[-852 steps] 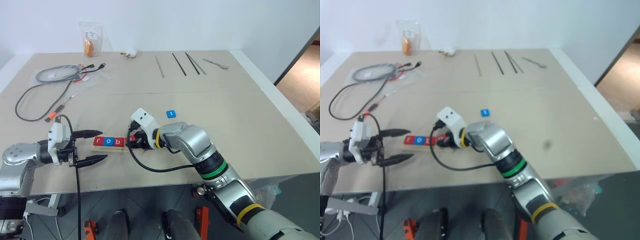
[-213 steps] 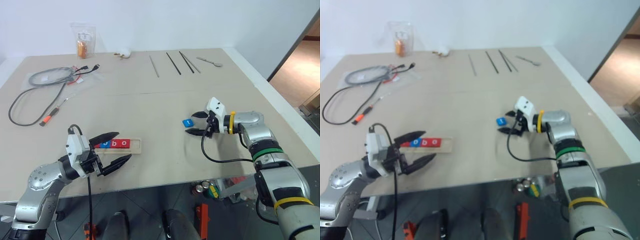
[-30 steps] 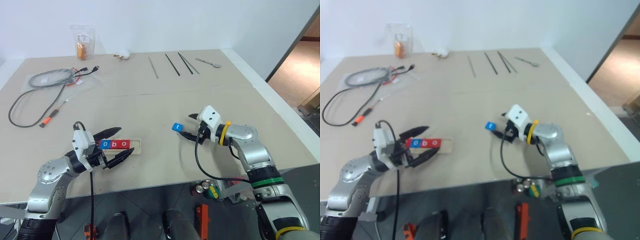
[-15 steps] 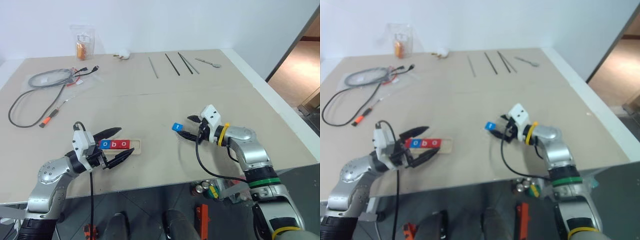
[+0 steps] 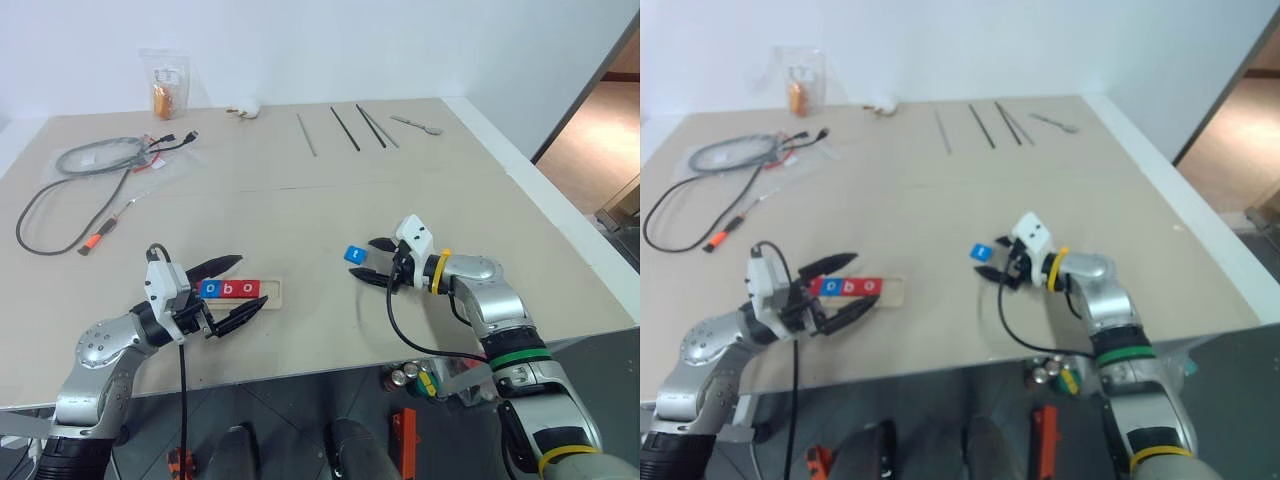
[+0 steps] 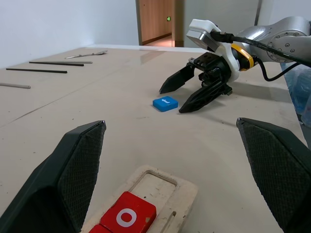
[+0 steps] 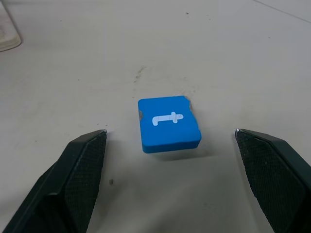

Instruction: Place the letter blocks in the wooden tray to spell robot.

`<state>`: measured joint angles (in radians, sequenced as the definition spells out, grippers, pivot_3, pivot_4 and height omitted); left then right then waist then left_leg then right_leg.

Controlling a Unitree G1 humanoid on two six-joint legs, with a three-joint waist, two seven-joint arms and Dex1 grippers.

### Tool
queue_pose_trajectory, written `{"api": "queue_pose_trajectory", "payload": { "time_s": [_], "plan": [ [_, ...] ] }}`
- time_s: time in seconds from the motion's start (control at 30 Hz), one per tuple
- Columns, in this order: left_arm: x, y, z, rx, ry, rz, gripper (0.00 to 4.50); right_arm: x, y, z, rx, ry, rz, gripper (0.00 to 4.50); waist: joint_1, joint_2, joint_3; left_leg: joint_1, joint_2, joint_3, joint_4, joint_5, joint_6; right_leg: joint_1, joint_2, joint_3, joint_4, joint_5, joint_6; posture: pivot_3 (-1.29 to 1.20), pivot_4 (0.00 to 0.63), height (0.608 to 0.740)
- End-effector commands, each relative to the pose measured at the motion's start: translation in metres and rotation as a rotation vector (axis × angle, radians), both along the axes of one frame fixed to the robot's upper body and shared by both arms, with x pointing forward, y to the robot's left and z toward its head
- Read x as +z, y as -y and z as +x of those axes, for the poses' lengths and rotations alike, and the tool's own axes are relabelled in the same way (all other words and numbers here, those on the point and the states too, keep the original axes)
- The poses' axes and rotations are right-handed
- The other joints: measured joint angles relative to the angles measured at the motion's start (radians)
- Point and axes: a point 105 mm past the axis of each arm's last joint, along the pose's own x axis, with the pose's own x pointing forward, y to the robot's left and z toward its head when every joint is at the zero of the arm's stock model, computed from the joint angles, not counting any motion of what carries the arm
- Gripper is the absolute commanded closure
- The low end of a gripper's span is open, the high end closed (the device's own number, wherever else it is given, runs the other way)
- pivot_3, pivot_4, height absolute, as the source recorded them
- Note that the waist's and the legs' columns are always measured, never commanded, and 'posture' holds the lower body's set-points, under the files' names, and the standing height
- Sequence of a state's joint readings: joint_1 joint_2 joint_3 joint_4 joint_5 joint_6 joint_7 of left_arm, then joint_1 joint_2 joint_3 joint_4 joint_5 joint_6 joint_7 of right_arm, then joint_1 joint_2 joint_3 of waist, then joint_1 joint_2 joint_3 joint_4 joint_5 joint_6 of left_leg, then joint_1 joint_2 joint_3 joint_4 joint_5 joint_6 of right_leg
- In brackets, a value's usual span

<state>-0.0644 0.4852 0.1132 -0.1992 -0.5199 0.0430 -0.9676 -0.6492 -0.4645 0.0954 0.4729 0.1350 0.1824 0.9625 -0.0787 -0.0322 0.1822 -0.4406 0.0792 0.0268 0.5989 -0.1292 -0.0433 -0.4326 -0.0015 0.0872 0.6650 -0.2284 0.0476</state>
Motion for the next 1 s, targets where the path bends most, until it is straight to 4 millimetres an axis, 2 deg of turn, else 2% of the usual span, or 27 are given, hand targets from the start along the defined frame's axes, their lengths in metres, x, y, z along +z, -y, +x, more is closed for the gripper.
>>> {"api": "queue_pose_trajectory", "payload": {
  "time_s": [0.03,0.33,0.63,0.7,0.8,0.9,1.0],
  "plan": [
    [0.008,-0.003,-0.001,0.011,0.043,-0.002,0.0,0.016,-0.009,0.003,0.038,0.046,0.018,0.38,0.0,0.0,0.0,0.0,0.0,0.0,0.0,0.0,0.0,0.0,0.0,0.0,0.0,0.0,0.0,0.0,0.15,0.74],
    [0.008,-0.012,-0.012,-0.035,0.041,0.069,0.0,0.012,-0.011,0.003,0.055,0.013,0.048,3.31,-0.001,0.0,0.0,0.0,0.0,0.0,0.0,0.0,0.0,-0.001,0.0,0.0,0.0,0.0,0.0,0.0,0.15,0.74],
    [0.006,-0.036,-0.017,-0.031,0.025,0.159,0.0,0.016,-0.013,0.001,0.071,0.022,0.05,3.33,0.0,0.0,0.0,0.0,0.0,0.0,0.0,0.0,0.0,-0.001,0.0,0.0,0.0,0.0,0.0,0.0,0.15,0.74],
    [0.007,-0.043,-0.018,-0.03,0.024,0.167,0.0,0.033,-0.026,-0.005,0.125,0.035,0.099,3.33,-0.001,0.0,0.0,0.0,0.0,0.0,0.0,0.0,0.0,-0.002,0.0,0.0,0.0,0.0,0.0,0.0,0.15,0.74],
    [0.006,-0.048,-0.017,-0.034,0.02,0.188,0.0,0.054,-0.049,-0.031,0.293,0.041,0.119,3.33,-0.001,0.0,0.0,-0.003,0.001,0.001,-0.001,0.0,0.0,-0.005,0.0,0.0,0.001,0.0,-0.001,0.0,0.15,0.74],
    [0.004,-0.05,-0.017,-0.04,0.015,0.204,0.0,0.063,-0.066,-0.05,0.423,0.04,0.082,3.33,0.0,0.0,0.0,-0.003,0.002,0.0,-0.001,0.0,0.0,-0.004,0.0,-0.002,0.001,0.0,-0.002,0.0,0.15,0.74],
    [0.001,-0.054,-0.015,-0.048,0.009,0.237,0.0,0.066,-0.087,-0.061,0.525,0.042,0.039,3.33,0.001,0.0,0.0,-0.003,0.002,0.0,-0.001,0.0,-0.001,-0.004,0.0,-0.002,0.001,-0.001,-0.002,0.0,0.15,0.74]
  ]
}}
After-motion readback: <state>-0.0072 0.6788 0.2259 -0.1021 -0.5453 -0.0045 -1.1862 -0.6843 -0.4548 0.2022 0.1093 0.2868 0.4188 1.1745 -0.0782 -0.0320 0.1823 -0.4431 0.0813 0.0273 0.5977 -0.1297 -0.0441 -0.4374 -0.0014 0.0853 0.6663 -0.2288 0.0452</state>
